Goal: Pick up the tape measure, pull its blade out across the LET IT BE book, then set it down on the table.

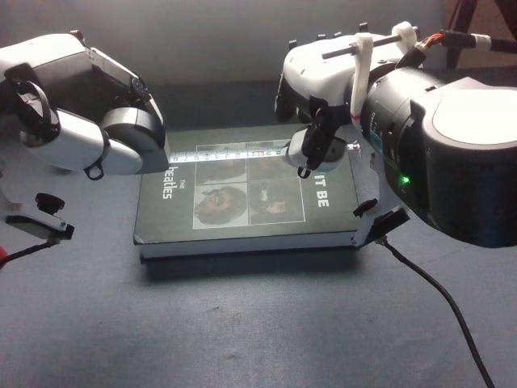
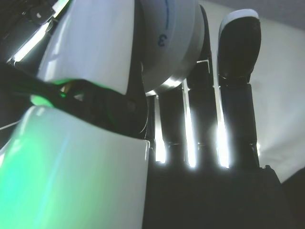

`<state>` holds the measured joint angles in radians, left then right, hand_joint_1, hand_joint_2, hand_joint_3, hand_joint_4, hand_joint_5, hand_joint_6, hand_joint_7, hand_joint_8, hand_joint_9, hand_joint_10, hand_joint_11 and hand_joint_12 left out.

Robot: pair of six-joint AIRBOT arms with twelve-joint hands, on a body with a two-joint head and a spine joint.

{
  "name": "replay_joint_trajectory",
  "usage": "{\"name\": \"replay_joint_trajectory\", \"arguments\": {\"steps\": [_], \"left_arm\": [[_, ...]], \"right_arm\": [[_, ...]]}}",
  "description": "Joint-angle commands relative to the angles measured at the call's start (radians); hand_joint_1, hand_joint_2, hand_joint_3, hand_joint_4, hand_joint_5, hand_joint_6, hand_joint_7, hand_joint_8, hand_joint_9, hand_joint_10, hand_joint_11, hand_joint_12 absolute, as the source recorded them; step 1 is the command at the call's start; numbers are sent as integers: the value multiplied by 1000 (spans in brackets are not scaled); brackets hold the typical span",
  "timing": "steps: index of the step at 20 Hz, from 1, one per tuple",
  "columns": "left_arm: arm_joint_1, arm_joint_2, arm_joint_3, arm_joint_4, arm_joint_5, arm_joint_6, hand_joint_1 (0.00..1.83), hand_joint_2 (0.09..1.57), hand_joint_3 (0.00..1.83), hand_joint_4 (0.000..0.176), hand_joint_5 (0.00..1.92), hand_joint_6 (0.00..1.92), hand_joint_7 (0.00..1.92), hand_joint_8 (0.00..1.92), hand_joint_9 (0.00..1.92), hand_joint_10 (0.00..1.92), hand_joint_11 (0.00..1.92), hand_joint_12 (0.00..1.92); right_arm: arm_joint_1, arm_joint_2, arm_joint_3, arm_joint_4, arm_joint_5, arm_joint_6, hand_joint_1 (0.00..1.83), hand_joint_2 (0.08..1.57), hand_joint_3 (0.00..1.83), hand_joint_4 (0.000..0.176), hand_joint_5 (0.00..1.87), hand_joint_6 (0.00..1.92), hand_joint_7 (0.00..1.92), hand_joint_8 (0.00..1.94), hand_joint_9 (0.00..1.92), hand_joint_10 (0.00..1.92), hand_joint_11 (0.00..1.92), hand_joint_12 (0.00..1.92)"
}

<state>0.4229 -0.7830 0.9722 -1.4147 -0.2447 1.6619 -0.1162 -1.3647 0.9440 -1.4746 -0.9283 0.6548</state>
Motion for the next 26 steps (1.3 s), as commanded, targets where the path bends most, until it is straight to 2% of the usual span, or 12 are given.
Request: {"name": "replay_joint_trajectory", "arguments": {"steps": [1,15,19,26], "left_arm": [[-7,4,4,11,-27,-14,1494,1055,0,0,962,868,1140,437,1127,814,937,1422],[-6,9,2,14,-25,-22,1494,1054,0,0,972,861,1154,402,1133,804,934,1425],[-6,11,1,14,-23,-25,1493,1058,0,0,961,872,1102,494,1125,816,945,1419],[-6,11,3,15,-17,-25,1493,1059,0,0,966,868,1105,489,1117,832,937,1429]], "right_arm": [[5,2,2,-85,-13,0,1010,1137,0,0,770,5,863,4,814,31,341,1182],[1,12,-19,-94,-13,-15,999,1135,0,0,767,2,868,4,834,34,351,1191],[1,14,-24,-98,-13,-16,994,1132,0,0,773,4,869,4,840,35,349,1190],[1,15,-24,-101,-12,-18,992,1134,0,0,772,3,869,3,839,32,342,1187]]}}
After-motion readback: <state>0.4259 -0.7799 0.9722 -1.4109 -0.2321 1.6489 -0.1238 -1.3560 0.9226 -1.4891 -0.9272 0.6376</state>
